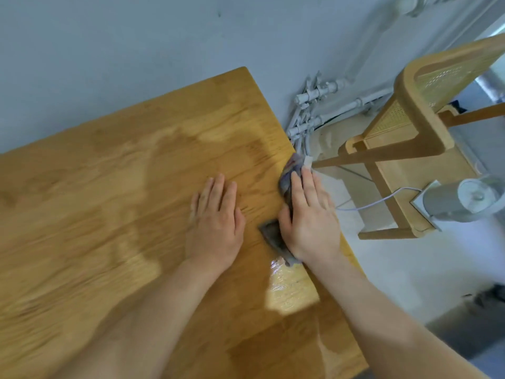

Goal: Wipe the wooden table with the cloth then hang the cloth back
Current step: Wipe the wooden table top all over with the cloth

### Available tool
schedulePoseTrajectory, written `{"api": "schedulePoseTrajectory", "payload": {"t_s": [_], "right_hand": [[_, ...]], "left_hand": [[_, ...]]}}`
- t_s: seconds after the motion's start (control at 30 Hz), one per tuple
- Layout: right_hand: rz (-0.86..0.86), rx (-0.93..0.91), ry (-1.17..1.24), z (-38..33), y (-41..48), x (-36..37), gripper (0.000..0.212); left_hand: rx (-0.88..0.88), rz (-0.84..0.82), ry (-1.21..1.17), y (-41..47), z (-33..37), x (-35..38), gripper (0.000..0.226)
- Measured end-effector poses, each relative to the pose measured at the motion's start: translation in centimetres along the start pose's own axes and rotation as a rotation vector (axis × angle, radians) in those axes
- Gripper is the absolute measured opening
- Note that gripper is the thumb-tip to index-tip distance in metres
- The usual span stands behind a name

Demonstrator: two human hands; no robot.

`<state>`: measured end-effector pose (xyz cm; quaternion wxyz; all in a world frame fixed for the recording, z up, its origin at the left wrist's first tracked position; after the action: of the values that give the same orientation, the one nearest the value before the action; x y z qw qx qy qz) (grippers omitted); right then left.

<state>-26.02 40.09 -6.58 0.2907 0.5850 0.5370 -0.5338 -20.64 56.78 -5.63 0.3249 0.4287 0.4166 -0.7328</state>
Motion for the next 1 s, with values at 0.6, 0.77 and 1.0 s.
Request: {"api": "schedulePoseTrajectory", "payload": {"t_s": [0.6, 0.77, 1.0], "right_hand": [[0.039, 0.210, 0.207, 0.8, 9.7, -2.7, 0.037], [-0.001, 0.191, 0.217, -1.5, 17.8, -2.9, 0.040], [-0.011, 0.032, 0.161, -5.3, 26.2, -4.0, 0.033]], "left_hand": [[0.064, 0.129, 0.002, 8.5, 1.9, -2.1, 0.045], [0.059, 0.153, -0.016, 8.7, 1.8, -2.1, 0.040], [0.073, 0.117, 0.042, 8.7, 2.0, -2.0, 0.041]]}}
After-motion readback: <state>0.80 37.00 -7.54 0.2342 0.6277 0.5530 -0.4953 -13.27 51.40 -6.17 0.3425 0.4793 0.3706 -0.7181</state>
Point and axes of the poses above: each hand's wrist, its own y-axis towards the middle knuckle, its own x-axis out of the palm, z = x × y, the point moved 4 cm from there along y, towards the middle knuckle, and after that the axes turned 13 degrees about -z, right-handed, at the moved point
